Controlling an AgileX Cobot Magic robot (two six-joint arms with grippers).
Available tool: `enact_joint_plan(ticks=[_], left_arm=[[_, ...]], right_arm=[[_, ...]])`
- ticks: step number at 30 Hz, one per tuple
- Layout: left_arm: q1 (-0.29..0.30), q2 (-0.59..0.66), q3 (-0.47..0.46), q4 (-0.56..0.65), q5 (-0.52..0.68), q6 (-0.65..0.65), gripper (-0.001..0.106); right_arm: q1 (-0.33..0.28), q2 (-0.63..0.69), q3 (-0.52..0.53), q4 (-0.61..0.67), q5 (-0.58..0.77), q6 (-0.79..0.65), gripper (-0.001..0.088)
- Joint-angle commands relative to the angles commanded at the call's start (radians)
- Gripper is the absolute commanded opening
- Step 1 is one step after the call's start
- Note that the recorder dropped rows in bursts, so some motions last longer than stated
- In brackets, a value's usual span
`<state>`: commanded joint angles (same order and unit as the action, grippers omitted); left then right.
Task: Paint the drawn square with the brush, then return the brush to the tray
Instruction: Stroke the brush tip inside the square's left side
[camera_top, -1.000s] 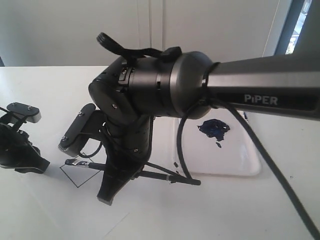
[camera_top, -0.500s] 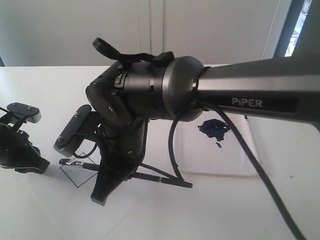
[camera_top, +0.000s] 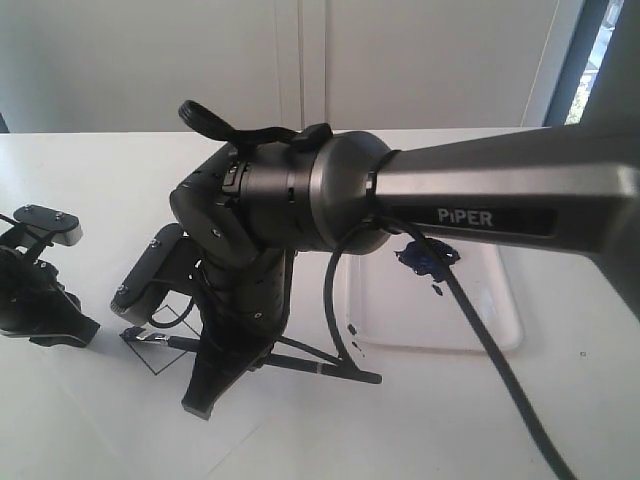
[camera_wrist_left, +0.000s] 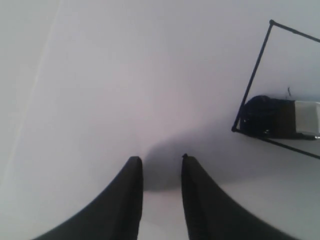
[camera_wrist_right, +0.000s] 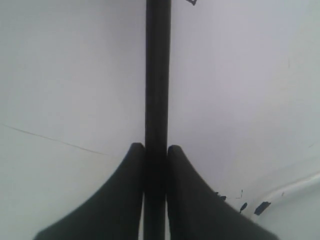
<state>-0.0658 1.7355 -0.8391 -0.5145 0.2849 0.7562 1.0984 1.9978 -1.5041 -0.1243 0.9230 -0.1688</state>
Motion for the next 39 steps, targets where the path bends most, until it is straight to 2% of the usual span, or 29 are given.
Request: enact_joint_plan(ticks=[18, 22, 34, 39], left_arm=[[0.0, 0.0, 0.0, 0.0, 0.004, 0.0, 0.034], [0.0, 0.0, 0.0, 0.0, 0.006, 0.0, 0.034], [0.0, -0.002, 0.0, -0.029, 0.006, 0.0, 0.034], [0.0, -0.002, 0.0, -0.033, 0.051, 0.0, 0.034]], right_arm=[[0.0, 0.0, 0.0, -0.015, 0.049, 0.064, 0.0], [0.0, 0.0, 0.0, -0.076, 0.049, 0.107, 0.0], [0.0, 0.0, 0.0, -0.114, 0.037, 0.147, 0.0], [0.0, 0.0, 0.0, -0.114, 0.041, 0.147, 0.0]])
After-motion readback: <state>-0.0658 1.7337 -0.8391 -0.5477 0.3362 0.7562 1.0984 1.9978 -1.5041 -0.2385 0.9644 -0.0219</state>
